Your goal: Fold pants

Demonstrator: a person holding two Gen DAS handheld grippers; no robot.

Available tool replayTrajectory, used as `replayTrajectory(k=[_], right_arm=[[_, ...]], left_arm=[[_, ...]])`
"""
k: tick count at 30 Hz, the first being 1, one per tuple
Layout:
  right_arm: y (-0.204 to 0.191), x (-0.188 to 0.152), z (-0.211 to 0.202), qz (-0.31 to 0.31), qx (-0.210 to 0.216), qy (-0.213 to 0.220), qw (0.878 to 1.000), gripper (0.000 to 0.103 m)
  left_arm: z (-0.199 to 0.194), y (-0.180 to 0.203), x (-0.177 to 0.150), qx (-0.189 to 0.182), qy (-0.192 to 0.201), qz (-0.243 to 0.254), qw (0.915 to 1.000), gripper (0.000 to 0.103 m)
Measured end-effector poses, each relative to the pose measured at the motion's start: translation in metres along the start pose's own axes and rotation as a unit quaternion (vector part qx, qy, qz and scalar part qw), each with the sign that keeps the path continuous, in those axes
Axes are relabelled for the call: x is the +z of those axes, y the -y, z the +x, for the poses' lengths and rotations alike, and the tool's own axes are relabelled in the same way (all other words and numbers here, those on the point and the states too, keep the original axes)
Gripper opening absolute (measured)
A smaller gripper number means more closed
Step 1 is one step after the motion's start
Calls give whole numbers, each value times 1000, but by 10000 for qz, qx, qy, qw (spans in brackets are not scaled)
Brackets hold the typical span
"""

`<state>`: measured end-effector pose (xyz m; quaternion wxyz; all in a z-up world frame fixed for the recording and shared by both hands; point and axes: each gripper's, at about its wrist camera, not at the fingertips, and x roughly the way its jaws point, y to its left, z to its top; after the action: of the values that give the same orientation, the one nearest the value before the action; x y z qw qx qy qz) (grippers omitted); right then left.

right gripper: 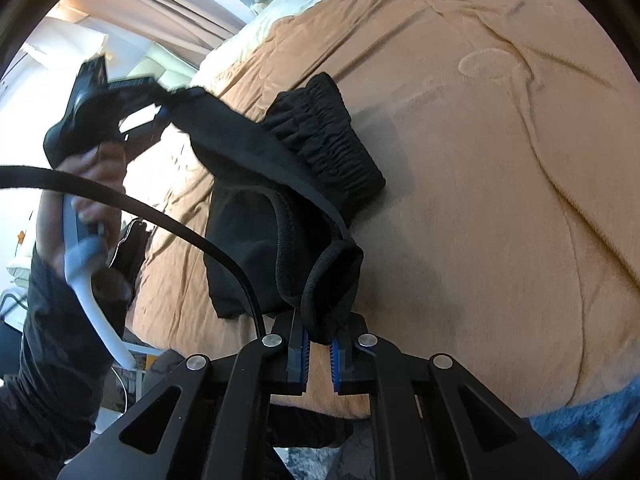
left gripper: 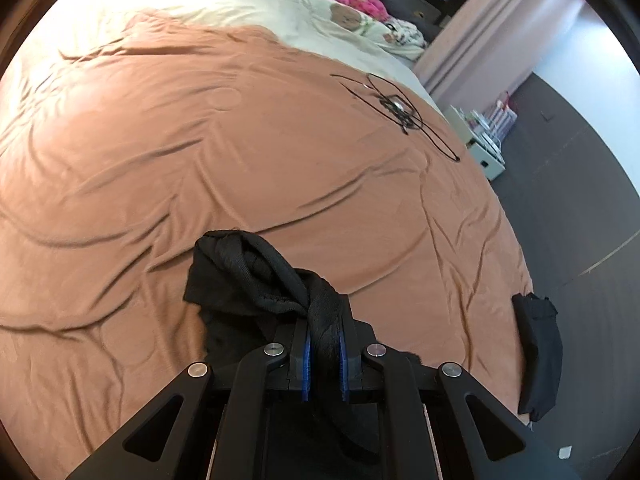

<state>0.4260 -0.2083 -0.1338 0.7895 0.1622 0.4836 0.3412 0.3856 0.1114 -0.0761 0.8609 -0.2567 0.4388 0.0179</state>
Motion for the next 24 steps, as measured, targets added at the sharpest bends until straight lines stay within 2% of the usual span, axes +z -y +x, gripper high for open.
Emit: replayTrajectory(k=[6, 8, 9, 11, 13, 24], right_arm=[[1, -8, 2, 67, 10, -40, 10000, 4], [1, -11, 2, 122, 23, -60, 9999, 4], [2, -13, 2, 147, 26, -67, 9999, 4], [1, -15, 1, 166, 30, -56, 9998, 4], [-1, -17, 0, 144, 18, -27, 9999, 4], [-11, -29, 0, 114, 16, -59, 9999, 3]], left_arm=[[23, 27, 4, -60, -260, 263, 9993, 13], [30, 35, 4, -99, -357, 346, 9987, 26], [31, 37, 3, -138, -363, 361, 9986, 29], [30, 37, 2, -173, -356, 366, 9985, 52], [24, 35, 1, -166, -285, 364, 9988, 63], [-3, -6, -18, 208, -401, 391, 9982, 63]])
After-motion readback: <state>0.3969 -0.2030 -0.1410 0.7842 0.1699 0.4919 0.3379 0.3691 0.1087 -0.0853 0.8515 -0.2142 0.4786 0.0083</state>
